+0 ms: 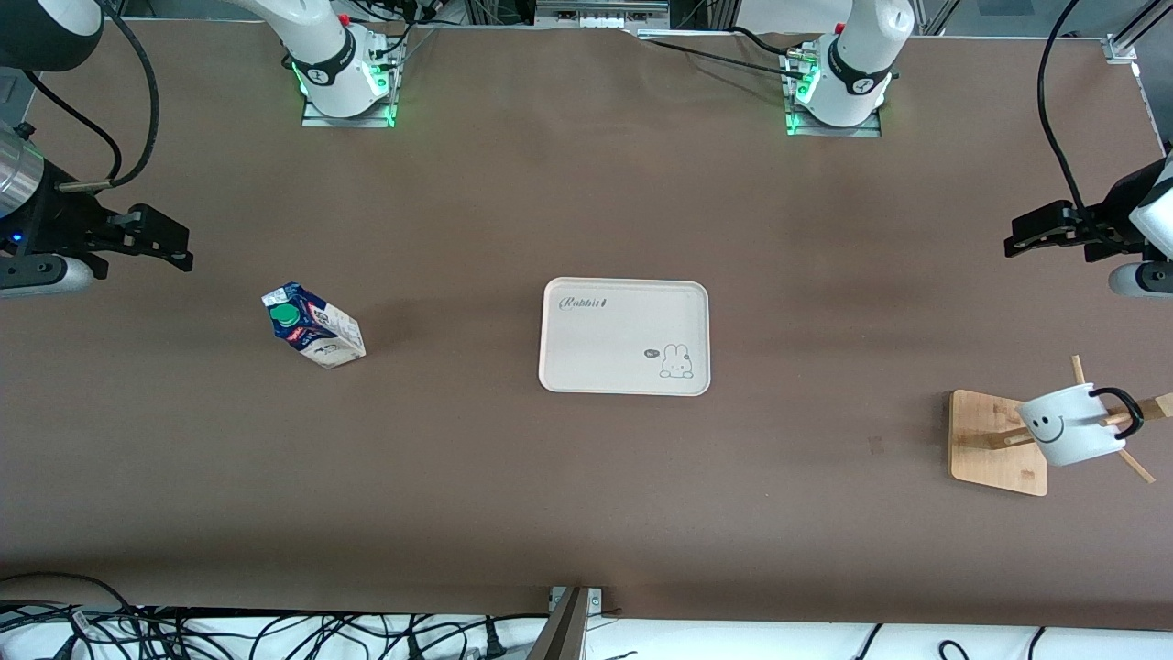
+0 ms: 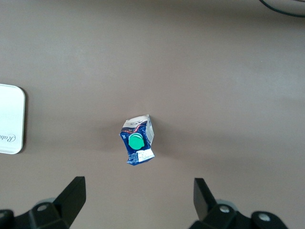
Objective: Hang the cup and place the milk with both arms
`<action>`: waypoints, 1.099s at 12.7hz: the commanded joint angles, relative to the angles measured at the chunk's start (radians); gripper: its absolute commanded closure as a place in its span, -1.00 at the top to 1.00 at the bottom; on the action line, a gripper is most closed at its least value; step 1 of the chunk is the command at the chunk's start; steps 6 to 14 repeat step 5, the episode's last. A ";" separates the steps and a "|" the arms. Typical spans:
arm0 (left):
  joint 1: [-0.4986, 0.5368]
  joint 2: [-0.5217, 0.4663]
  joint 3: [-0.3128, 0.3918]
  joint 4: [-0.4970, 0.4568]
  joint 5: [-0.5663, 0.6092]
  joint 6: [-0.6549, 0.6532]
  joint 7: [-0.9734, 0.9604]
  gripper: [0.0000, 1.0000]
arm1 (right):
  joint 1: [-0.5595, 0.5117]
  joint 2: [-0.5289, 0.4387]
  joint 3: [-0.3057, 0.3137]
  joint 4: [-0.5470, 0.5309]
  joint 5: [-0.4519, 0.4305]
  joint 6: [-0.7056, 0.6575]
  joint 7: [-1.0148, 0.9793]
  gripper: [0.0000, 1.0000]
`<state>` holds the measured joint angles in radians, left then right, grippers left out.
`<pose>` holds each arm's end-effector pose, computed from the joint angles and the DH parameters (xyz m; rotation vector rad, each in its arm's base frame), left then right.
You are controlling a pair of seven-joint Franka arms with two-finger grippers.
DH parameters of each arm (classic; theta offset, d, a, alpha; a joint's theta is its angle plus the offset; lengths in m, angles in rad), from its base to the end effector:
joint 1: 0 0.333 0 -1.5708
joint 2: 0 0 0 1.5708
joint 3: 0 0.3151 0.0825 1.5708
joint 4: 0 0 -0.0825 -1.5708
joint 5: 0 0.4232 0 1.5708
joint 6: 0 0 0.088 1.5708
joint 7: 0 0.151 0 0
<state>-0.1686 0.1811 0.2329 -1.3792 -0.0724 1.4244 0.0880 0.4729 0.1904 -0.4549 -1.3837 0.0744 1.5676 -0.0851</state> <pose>0.6260 0.0169 0.5562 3.0945 -0.0472 -0.1991 0.6458 0.0471 0.5673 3.1275 0.1745 0.0190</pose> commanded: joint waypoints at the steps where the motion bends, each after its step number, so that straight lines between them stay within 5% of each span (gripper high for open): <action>1: 0.003 0.005 -0.001 0.019 0.010 0.002 -0.005 1.00 | 0.004 0.008 -0.005 0.023 -0.008 -0.006 0.010 1.00; 14: 0.001 0.005 -0.004 0.017 0.010 0.001 -0.010 1.00 | 0.003 0.008 -0.007 0.023 -0.008 -0.006 0.010 1.00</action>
